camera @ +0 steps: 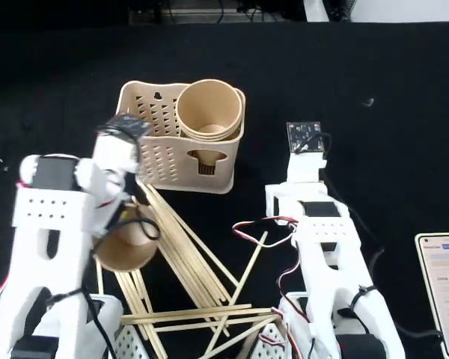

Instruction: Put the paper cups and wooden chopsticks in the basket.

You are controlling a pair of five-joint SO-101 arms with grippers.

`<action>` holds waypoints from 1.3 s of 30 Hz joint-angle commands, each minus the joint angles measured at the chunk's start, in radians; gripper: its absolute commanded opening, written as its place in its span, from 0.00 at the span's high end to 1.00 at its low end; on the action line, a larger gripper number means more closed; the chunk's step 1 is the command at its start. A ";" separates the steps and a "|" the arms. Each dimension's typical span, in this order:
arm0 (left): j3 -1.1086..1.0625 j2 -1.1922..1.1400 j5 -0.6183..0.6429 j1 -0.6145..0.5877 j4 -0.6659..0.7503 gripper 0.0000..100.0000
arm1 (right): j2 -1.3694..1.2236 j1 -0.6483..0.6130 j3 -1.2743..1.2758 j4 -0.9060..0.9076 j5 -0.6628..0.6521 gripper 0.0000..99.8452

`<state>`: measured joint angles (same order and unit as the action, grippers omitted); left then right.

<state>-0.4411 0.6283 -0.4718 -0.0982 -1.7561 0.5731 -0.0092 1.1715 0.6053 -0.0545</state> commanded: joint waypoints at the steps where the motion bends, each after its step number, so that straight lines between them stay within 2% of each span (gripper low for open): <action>1: 0.058 0.014 -0.091 -0.191 -0.005 0.97 | 0.047 0.021 -0.008 -0.008 -0.014 0.79; 6: 0.360 0.014 -0.049 -0.423 -0.003 0.97 | 0.047 0.018 -0.008 -0.008 -0.014 0.79; 10: 0.639 0.014 0.101 -0.438 -0.002 0.97 | 0.047 0.018 -0.008 -0.008 -0.012 0.79; 13: 0.816 0.005 0.230 -0.361 -0.002 0.97 | 0.047 0.020 -0.007 -0.008 -0.012 0.79; 17: 0.947 0.000 0.361 -0.147 0.011 0.97 | 0.045 0.021 -0.004 -0.008 -0.011 0.79; 21: 0.951 -0.002 0.396 0.088 0.064 0.97 | 0.044 0.023 -0.001 -0.008 -0.011 0.79; 24: 0.957 -0.063 0.396 0.194 0.063 0.97 | 0.042 0.023 -0.001 -0.009 -0.011 0.79; 28: 1.023 -0.215 0.396 0.259 -0.003 0.97 | 0.042 0.023 -0.001 -0.012 -0.011 0.79; 34: 1.227 -0.339 0.396 0.266 -0.005 0.97 | 0.041 0.018 -0.001 -0.014 -0.012 0.79; 39: 1.201 -0.405 0.394 0.305 -0.005 0.97 | 0.041 0.018 -0.001 -0.014 -0.012 0.79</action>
<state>0.7419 0.2417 -0.0898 0.1718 -1.7530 0.5731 -0.0092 1.1761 0.6053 -0.0545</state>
